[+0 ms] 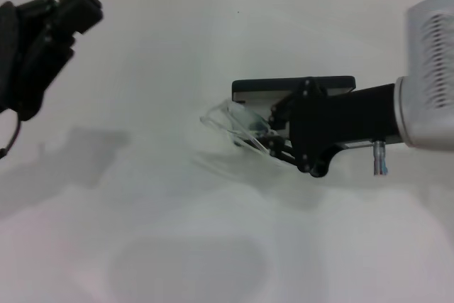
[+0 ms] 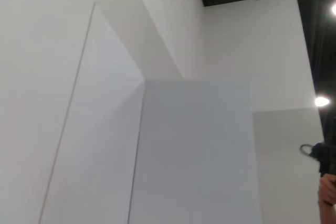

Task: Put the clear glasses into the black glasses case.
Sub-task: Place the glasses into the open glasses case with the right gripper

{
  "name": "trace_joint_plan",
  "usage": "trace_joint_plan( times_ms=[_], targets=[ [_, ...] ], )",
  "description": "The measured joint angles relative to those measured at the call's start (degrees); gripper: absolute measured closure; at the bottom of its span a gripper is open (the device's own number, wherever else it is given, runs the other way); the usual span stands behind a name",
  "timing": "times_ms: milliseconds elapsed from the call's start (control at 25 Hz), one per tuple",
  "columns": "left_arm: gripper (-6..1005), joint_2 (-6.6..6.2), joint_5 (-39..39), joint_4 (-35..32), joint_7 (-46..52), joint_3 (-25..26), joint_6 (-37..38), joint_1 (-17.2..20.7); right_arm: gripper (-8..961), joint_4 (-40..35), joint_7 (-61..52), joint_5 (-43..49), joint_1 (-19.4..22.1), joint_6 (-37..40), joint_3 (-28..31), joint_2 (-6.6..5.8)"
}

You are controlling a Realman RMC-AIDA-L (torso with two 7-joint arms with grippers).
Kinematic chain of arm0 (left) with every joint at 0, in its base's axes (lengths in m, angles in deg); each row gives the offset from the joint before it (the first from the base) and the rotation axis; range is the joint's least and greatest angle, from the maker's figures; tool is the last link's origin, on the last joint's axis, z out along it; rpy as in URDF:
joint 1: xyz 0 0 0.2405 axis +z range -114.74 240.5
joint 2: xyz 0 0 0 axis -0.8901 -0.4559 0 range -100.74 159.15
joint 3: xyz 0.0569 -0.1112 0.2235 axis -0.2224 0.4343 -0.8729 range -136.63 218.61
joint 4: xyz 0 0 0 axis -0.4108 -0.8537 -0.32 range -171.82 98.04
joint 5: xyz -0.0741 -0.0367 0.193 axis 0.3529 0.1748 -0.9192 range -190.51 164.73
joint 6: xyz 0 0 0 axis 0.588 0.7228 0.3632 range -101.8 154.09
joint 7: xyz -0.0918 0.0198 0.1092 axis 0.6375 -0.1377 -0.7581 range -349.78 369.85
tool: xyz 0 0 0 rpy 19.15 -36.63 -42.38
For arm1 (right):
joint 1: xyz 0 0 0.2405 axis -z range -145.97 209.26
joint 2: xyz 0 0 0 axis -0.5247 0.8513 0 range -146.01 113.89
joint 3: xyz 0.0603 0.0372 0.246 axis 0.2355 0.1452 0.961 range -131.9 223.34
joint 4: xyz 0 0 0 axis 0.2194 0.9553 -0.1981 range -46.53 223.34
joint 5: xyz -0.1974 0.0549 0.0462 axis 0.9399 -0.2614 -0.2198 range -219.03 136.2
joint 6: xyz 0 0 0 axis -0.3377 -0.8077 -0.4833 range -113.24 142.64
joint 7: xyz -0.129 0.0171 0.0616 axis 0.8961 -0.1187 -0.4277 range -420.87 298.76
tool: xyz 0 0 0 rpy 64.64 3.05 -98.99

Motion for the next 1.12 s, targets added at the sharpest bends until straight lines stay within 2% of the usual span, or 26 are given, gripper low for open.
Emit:
trace_joint_plan(
  times_ms=[160, 240, 320, 480, 760, 1120],
  targets=[
    [932, 0.08, 0.00, -0.24, -0.15, 1.08, 0.00, 0.28, 830, -9.83, -14.67, 18.03, -1.01, 0.34, -6.26, 0.23],
    [932, 0.20, -0.19, -0.18, -0.33, 1.14, -0.03, 0.06, 829, -12.16, -21.74, 27.79, -2.92, 1.28, -9.27, 0.42],
    [932, 0.29, -0.24, -0.19, -0.45, 1.15, -0.09, -0.04, 828, -12.40, -25.90, 32.98, -5.08, 2.49, -11.14, 0.47],
    [932, 0.50, -0.22, -0.05, -1.31, 1.18, -0.14, -0.20, 827, -10.06, -28.84, 38.53, -8.17, 2.96, -13.82, 0.56],
    [932, 0.96, -0.04, 0.22, -1.80, 1.22, -0.32, -0.51, 824, -3.90, -32.54, 49.00, -11.78, -1.10, -20.85, 0.59],
    [931, 1.45, 0.00, 0.30, -1.87, 1.23, -0.43, -0.48, 820, -0.36, -36.00, 57.51, -13.44, -6.45, -29.03, 0.58]
  ],
)
